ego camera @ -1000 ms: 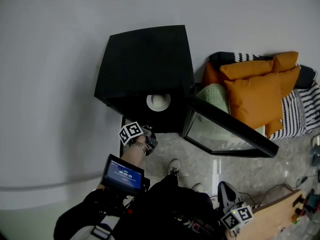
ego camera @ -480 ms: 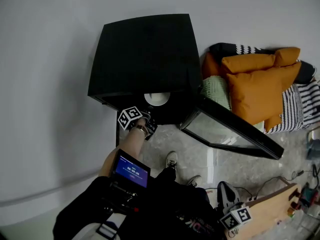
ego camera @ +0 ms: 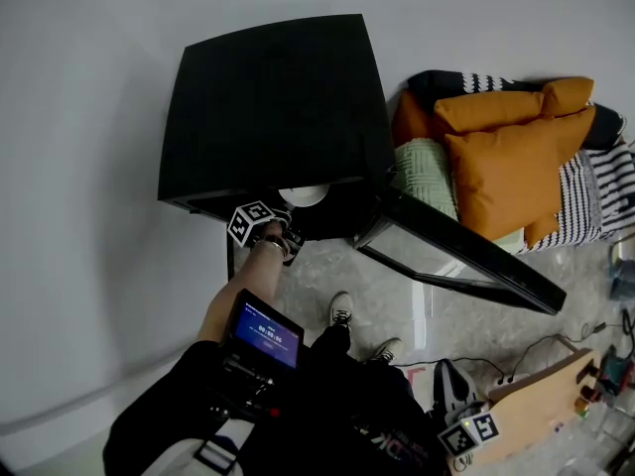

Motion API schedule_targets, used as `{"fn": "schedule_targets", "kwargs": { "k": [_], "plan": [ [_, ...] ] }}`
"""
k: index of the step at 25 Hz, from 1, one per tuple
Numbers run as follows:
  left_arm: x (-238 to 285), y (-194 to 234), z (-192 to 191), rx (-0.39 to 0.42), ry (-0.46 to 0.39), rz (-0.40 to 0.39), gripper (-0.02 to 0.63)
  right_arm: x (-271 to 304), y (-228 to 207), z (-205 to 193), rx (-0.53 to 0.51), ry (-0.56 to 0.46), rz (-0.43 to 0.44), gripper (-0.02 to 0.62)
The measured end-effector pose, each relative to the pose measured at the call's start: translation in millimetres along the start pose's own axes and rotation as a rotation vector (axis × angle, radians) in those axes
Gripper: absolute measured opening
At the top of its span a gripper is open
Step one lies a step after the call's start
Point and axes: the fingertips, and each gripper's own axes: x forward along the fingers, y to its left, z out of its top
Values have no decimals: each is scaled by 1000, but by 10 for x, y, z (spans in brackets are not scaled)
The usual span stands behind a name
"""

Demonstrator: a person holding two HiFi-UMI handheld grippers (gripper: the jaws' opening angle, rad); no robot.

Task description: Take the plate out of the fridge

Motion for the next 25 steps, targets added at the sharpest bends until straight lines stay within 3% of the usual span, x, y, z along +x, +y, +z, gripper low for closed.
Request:
{"fn": "schedule_targets", "kwargs": {
  "k": [5,9,19,22,25],
  "plan": [
    [36,-34,11,-8,11,-14,31,-30,-60,-69,12,46,-19,3],
    [102,-15,-18,-27,32,-7,110,-5,-76,-1,29,13,-20,3],
    [250,-92,33,-12,24,36,107,11,-164,-26,59,25,-50,3],
    [256,-40,28,-8,14,54,50,-7,-207,-99,76,58,-69,3],
    [248,-29,6,-5,6,37,48,18,-221,-96,81,56,-67,3]
  ]
}}
